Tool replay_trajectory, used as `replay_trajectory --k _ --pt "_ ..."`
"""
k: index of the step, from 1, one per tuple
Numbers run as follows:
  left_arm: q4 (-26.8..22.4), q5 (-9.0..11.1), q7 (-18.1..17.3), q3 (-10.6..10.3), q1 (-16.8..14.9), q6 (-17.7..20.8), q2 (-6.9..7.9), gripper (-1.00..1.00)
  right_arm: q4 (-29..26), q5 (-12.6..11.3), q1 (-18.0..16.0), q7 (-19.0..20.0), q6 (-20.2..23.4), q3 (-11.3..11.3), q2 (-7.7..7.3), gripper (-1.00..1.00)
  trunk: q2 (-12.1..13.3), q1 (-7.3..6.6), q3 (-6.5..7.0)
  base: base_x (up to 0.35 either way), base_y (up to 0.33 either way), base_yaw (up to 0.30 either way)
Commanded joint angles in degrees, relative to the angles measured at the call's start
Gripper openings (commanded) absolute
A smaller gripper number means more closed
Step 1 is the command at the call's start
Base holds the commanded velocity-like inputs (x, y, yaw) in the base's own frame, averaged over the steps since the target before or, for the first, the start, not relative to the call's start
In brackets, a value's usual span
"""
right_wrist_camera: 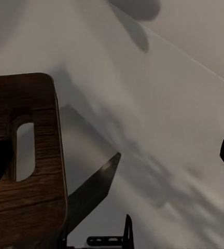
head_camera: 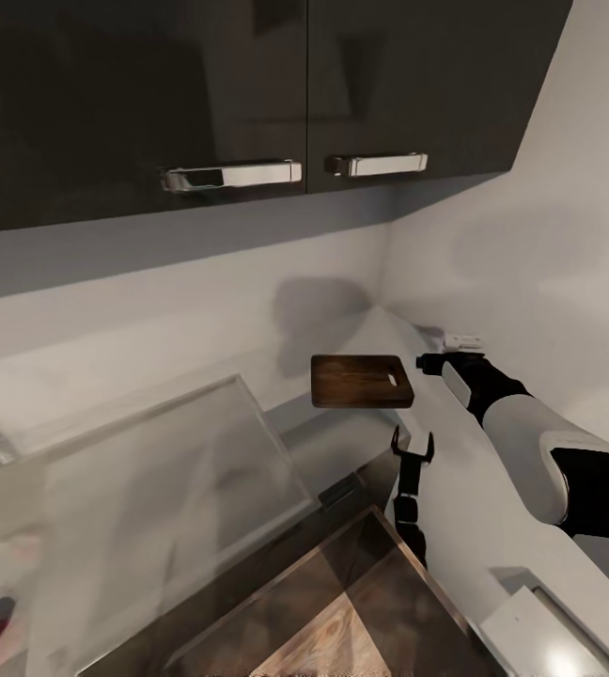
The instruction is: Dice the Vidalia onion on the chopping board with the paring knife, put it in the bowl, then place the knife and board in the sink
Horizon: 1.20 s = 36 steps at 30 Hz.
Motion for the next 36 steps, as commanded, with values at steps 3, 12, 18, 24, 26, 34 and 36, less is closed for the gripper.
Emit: replay_trajectory --k 3,12,18,24,26,34,36 --pt "0.1 0.1 0.0 -0.1 0.0 -0.1 0.01 1.00 -0.1 0.0 0.0 -0.1 0.3 -0.3 0.04 1.00 -0.1 0.03 -0.38 0.000 0.000 0.000" --pt "0.2 0.1 -0.1 -0.1 0.0 -0.1 0.01 1.00 -0.1 0.0 0.0 -0.1 0.3 -0.3 0.04 1.00 -0.1 0.03 -1.23 0.000 0.000 0.000" --pt "0.3 0.1 0.0 -0.1 0.0 0.0 0.01 1.00 -0.2 -0.1 0.0 0.1 -0.4 -0.3 0.12 1.00 -0.1 0.03 -1.77 0.000 0.000 0.000" --pt "0.6 0.1 0.0 -0.1 0.0 0.0 -0.01 1.00 -0.3 0.0 0.0 2.0 -3.4 -0.3 0.06 1.00 -0.1 0.03 -1.89 0.000 0.000 0.000" --pt "0.6 0.1 0.0 -0.1 0.0 0.0 0.00 1.00 -0.3 0.1 0.0 4.2 -3.6 -0.3 0.05 1.00 -0.1 0.03 -1.90 0.000 0.000 0.000" --pt "0.8 0.1 0.0 -0.1 0.0 0.0 -0.01 1.00 -0.3 0.2 0.0 6.5 -3.8 -0.3 -0.04 1.00 -0.1 0.03 -1.91 0.000 0.000 0.000" --pt "0.8 0.1 0.0 -0.1 0.0 0.0 -0.01 1.00 -0.3 0.2 0.0 6.5 -3.8 -0.3 -0.05 1.00 -0.1 0.03 -1.99 0.000 0.000 0.000"
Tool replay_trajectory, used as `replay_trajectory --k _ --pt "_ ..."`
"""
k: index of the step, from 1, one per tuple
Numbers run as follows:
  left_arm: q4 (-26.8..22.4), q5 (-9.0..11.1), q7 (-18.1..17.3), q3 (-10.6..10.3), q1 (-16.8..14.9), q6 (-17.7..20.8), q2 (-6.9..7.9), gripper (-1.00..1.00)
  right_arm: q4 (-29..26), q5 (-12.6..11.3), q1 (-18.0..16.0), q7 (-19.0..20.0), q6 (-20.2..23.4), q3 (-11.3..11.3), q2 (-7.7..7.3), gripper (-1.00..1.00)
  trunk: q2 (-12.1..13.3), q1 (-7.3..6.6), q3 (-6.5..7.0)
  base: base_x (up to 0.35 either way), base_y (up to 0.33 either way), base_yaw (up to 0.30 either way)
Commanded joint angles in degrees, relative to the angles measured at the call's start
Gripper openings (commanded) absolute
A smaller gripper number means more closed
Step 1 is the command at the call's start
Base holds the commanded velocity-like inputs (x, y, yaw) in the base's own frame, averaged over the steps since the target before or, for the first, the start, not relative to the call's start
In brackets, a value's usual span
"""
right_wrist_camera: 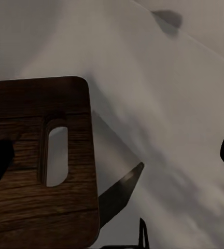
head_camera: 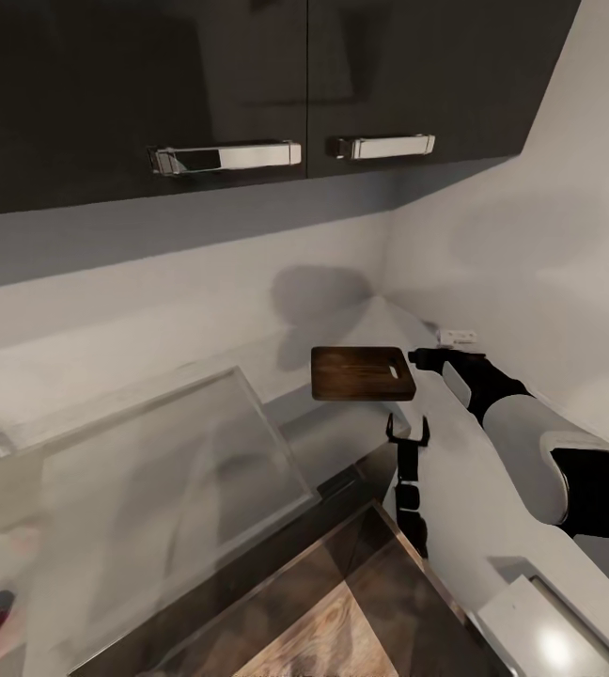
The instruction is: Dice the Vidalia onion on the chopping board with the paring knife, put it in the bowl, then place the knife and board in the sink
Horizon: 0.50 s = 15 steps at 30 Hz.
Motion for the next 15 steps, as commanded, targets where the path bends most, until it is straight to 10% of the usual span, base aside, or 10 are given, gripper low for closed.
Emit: replay_trajectory --k 1,15 --pt "-0.1 0.1 0.0 -0.1 0.0 -0.1 0.02 1.00 -0.1 0.0 0.0 -0.1 0.3 -0.3 0.03 1.00 -0.1 0.03 -0.16 0.000 0.000 0.000" --pt "-0.1 0.1 0.0 -0.1 0.0 -0.1 0.03 1.00 -0.1 0.1 0.0 -0.2 0.3 -0.3 -0.04 1.00 -0.1 0.03 -1.42 0.000 0.000 0.000"
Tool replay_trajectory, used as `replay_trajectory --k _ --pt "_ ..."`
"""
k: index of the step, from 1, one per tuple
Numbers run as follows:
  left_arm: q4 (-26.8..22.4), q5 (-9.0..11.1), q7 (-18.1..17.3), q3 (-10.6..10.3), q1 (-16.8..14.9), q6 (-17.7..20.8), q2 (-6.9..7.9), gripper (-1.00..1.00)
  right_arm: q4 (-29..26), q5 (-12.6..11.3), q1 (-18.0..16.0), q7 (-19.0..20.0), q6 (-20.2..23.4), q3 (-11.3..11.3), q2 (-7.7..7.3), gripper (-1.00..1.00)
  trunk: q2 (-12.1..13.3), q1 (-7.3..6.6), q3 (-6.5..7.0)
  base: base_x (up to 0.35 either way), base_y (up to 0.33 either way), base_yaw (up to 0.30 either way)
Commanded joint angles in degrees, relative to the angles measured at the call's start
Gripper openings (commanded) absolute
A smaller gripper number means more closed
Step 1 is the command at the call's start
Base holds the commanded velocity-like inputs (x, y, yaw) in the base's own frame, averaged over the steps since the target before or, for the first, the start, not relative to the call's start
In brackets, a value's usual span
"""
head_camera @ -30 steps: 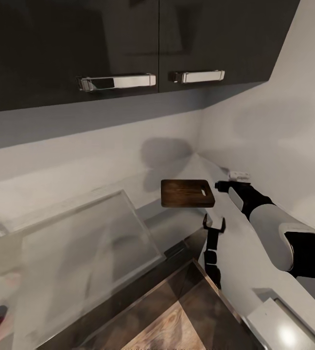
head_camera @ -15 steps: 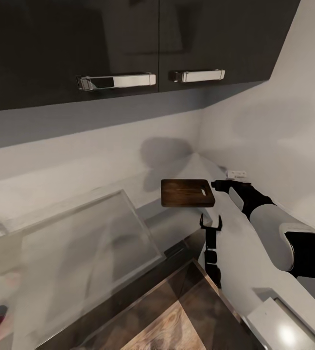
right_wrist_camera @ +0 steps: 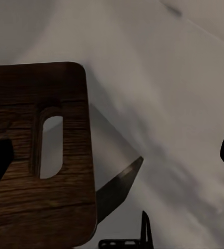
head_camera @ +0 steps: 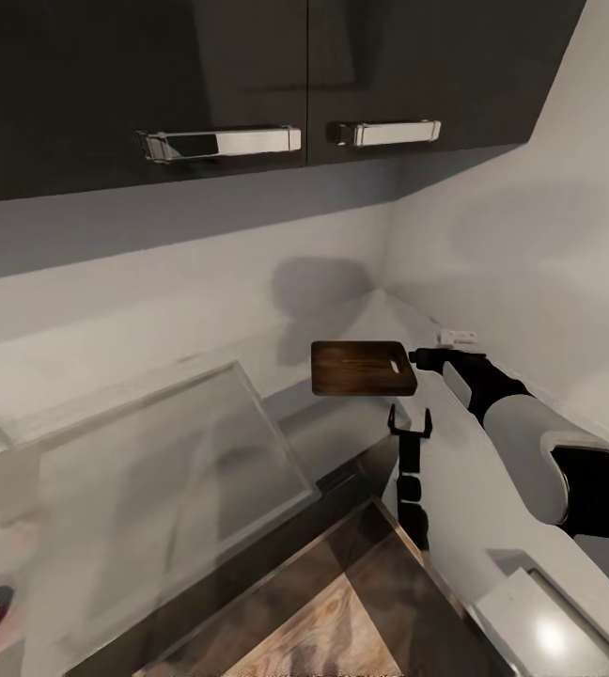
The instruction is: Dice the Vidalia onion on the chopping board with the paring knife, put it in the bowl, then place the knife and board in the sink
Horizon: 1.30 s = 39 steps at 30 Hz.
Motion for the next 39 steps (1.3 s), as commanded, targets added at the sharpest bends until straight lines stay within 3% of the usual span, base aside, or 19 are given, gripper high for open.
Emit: replay_trajectory --k 1,39 --pt "-0.1 0.1 0.0 -0.1 0.0 -0.1 0.01 1.00 -0.1 0.1 0.0 -0.1 0.3 -0.3 0.02 1.00 -0.1 0.03 -0.19 0.000 0.000 0.000" --pt "0.4 0.1 0.0 -0.1 0.0 -0.1 0.01 1.00 -0.1 0.0 0.0 -0.1 0.0 -0.2 0.09 1.00 -0.1 0.03 -2.60 0.022 -0.021 0.019"
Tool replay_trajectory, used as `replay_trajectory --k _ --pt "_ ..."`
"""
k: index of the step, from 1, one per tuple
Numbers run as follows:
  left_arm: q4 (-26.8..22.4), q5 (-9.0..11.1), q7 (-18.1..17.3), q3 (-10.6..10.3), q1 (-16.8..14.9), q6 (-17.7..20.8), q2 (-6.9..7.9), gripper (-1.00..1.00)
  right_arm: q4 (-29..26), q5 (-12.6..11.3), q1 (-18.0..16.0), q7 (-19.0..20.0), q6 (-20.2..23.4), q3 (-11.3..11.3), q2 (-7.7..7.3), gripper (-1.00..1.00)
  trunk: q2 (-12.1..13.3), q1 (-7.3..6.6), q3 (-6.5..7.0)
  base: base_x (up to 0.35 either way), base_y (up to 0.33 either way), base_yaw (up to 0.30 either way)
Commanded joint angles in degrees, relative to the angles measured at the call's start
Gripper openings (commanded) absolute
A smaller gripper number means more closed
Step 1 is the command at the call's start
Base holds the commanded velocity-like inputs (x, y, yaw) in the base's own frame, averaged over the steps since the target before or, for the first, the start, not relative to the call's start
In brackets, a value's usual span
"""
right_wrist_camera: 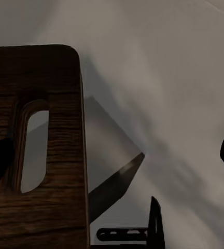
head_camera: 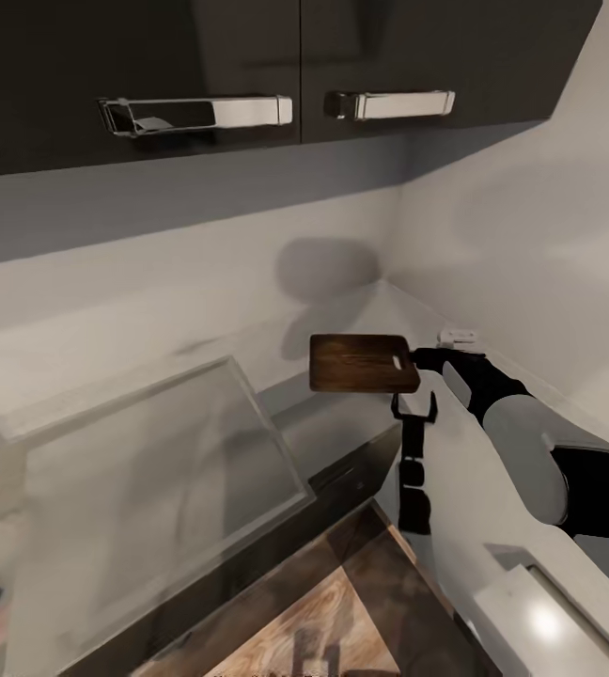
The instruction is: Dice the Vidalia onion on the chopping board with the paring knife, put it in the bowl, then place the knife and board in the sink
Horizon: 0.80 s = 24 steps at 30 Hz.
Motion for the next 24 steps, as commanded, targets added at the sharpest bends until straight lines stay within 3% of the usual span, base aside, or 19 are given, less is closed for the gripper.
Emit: replay_trajectory --k 1,8,24 --pt "-0.1 0.1 0.0 -0.1 0.0 -0.1 0.01 1.00 -0.1 0.0 0.0 -0.1 0.3 -0.3 0.03 1.00 -0.1 0.03 -0.18 0.068 0.000 0.002" --pt "0.0 0.1 0.0 -0.1 0.0 -0.1 0.00 1.00 -0.1 0.0 0.0 -0.1 0.3 -0.3 0.03 1.00 -0.1 0.03 -0.81 0.122 0.000 0.000" --pt "0.1 0.1 0.0 -0.1 0.0 -0.1 -0.02 1.00 -0.1 0.0 0.0 -0.1 0.3 -0.3 0.03 1.00 -0.1 0.03 -2.27 0.006 0.000 0.000"
